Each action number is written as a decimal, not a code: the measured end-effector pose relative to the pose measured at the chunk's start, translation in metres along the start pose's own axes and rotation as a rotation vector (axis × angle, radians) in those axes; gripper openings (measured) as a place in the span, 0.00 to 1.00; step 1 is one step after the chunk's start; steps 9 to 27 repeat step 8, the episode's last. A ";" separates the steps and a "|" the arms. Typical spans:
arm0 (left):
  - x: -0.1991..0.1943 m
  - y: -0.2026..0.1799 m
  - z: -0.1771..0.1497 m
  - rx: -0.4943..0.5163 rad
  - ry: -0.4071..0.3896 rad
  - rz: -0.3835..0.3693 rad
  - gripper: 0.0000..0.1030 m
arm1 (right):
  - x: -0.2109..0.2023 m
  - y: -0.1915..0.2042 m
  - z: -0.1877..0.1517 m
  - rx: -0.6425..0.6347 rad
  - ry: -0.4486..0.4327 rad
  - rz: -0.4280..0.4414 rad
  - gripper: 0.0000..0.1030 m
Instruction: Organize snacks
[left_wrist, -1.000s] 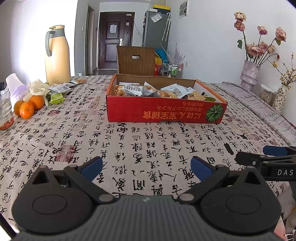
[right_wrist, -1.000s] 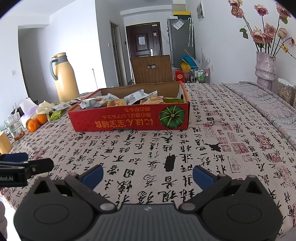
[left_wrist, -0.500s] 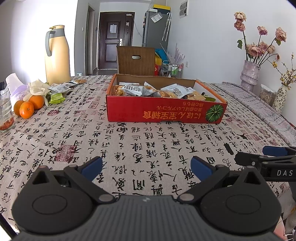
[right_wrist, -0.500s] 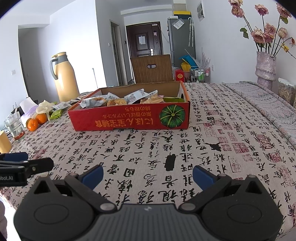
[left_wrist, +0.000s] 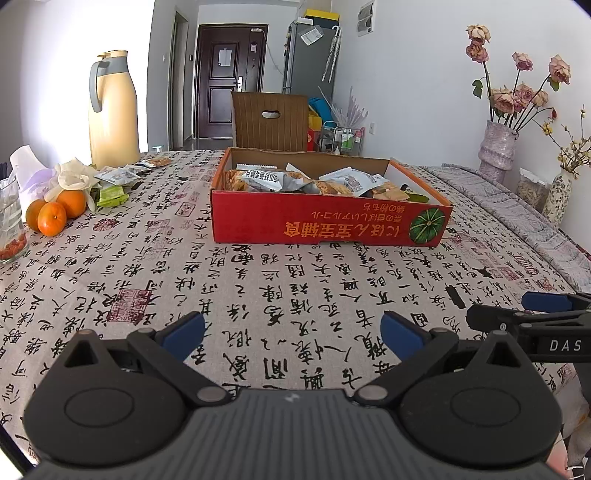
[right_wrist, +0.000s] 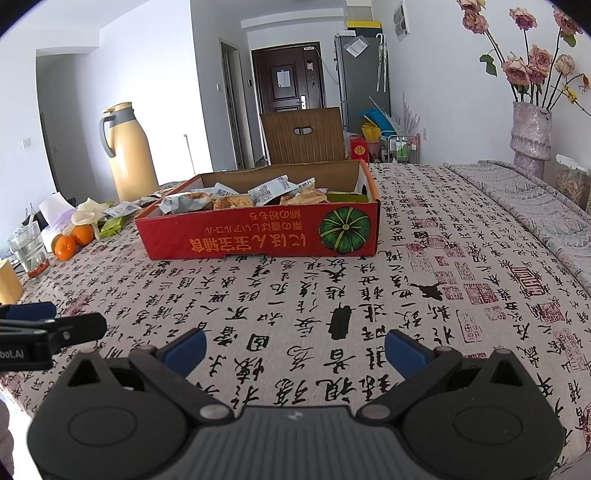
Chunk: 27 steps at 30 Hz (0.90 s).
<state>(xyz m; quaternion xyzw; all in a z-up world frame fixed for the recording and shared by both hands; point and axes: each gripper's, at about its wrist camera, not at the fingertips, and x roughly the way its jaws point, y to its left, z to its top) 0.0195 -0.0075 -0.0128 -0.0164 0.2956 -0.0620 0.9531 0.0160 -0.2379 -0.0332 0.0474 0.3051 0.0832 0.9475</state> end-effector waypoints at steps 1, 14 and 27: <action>0.000 0.000 0.000 0.000 -0.001 0.000 1.00 | 0.000 0.000 0.000 0.000 0.000 0.000 1.00; 0.002 0.001 0.001 -0.007 0.001 -0.009 1.00 | 0.001 0.000 -0.003 0.000 0.003 0.002 1.00; 0.002 0.001 0.001 -0.007 0.001 -0.009 1.00 | 0.001 0.000 -0.003 0.000 0.003 0.002 1.00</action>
